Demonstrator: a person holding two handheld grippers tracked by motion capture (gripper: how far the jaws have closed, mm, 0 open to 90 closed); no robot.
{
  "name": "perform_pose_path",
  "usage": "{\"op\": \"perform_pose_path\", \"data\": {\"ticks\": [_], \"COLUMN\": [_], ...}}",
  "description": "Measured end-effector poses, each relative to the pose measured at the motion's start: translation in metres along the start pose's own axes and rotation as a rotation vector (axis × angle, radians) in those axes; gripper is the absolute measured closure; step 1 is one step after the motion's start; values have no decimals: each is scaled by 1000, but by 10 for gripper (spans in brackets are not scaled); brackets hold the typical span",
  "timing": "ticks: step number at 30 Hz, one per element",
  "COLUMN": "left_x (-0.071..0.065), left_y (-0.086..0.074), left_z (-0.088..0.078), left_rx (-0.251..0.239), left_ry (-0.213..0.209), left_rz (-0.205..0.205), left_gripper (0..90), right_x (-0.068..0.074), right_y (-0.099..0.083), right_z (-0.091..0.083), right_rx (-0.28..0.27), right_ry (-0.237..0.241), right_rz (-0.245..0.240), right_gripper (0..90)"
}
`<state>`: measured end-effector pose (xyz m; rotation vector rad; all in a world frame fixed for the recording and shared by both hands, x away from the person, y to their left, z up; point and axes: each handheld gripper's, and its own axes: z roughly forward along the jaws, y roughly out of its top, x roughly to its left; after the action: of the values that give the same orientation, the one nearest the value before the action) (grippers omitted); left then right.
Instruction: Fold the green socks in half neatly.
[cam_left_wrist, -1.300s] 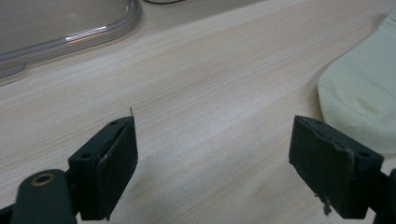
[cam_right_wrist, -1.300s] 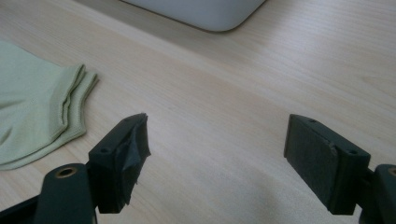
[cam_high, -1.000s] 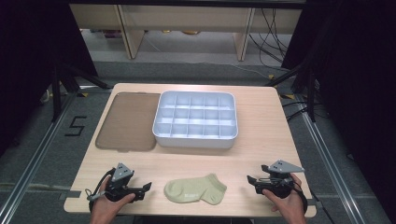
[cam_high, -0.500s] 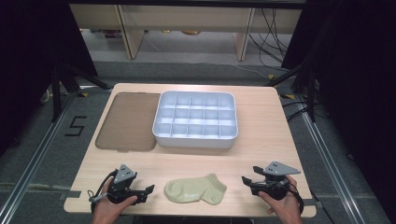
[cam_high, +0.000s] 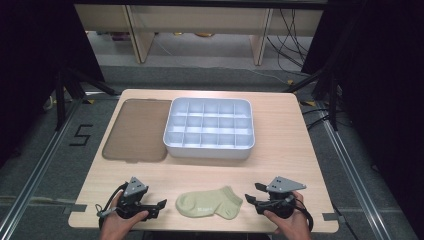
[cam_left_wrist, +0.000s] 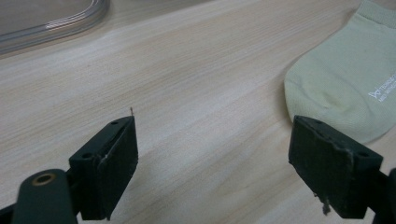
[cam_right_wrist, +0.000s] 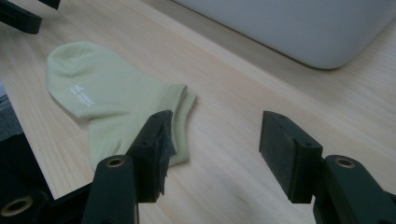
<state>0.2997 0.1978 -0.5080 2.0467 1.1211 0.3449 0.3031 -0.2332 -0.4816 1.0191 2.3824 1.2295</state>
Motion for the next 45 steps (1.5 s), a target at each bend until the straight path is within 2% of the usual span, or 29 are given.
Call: {"op": "perform_pose_path", "data": {"ticks": [1, 2, 3, 4, 5, 8, 11, 12, 15, 17, 19, 21, 25, 26, 27, 29, 32, 33, 34, 35, 37, 38, 40, 42, 43, 44, 45], "left_x": [0, -1, -1, -1, -1, -2, -3, -3, -6, -11, -14, -19, -28, -30, -32, -34, -38, -40, -40, -42, -44, -44, -46, -47, -46, -48, -48], "left_y": [0, 0, 0, 0, 0, 0, 0, 1, 1, 2, 3, 3, 6, 7, 7, 9, 11, 12, 12, 15, 17, 17, 18, 20, 20, 21, 21], "left_z": [0, 1, 1, 0, 1, 1, 1, 1, 1, 3, 3, 5, 9, 10, 10, 11, 16, 18, 18, 19, 21, 22, 24, 24, 25, 26, 27], "left_rx": [-1, -11, -10, -5, -10, -4, -4, 11, 11, -4, 5, -10, 0, -2, -6, 7, 2, 6, 6, 11, 4, 9, 15, 23, 28, 31, 43], "left_ry": [0, 5, 4, 0, 2, -3, -5, -11, -19, -38, -41, -55, -89, -93, -92, -106, -104, -119, -119, -109, -114, -110, -99, -96, -112, -105, -100], "left_rz": [3, -4, -3, -1, 1, 7, 14, 17, 19, 17, 32, 14, 33, 45, 39, 54, 32, 28, 28, 48, 41, 44, 32, 44, 53, 46, 56], "left_gripper": [156, 156, 155, 155, 156, 156, 157, 157, 162, 167, 175, 194, 229, 240, 260, 280, 313, 322, 341, 348, 362, 367, 378, 390, 397, 401, 405], "right_x": [4, 3, 4, 6, 7, 10, 13, 14, 15, 16, 16, 16, 18, 18, 18, 19, 19, 19, 20, 20, 20, 22, 22, 22, 22, 23, 23], "right_y": [0, 1, 2, 2, 2, 4, 5, 5, 7, 6, 7, 7, 7, 7, 8, 8, 8, 8, 8, 8, 8, 8, 8, 8, 8, 8, 9], "right_z": [1, 3, 4, 5, 7, 10, 14, 14, 16, 17, 18, 19, 21, 21, 20, 21, 20, 20, 21, 21, 21, 20, 21, 21, 21, 21, 22], "right_rx": [8, -6, 4, 9, 16, 23, 36, 43, 41, 40, 43, 48, 52, 47, 51, 55, 54, 56, 54, 51, 44, 53, 41, 49, 47, 55, 52], "right_ry": [6, 8, 12, 21, 33, 27, 35, 36, 36, 33, 36, 39, 60, 47, 49, 62, 46, 53, 63, 66, 53, 54, 51, 53, 51, 60, 65], "right_rz": [19, -21, -37, -20, -24, -51, -44, -41, -70, -62, -66, -67, -74, -84, -89, -82, -85, -79, -77, -87, -91, -77, -96, -97, -96, -87, -91], "right_gripper": [459, 466, 470, 481, 496, 512, 523, 532, 541, 544, 547, 548, 553, 553, 553, 553, 553, 553, 554, 555, 557, 558, 558, 558, 558, 559, 558]}}
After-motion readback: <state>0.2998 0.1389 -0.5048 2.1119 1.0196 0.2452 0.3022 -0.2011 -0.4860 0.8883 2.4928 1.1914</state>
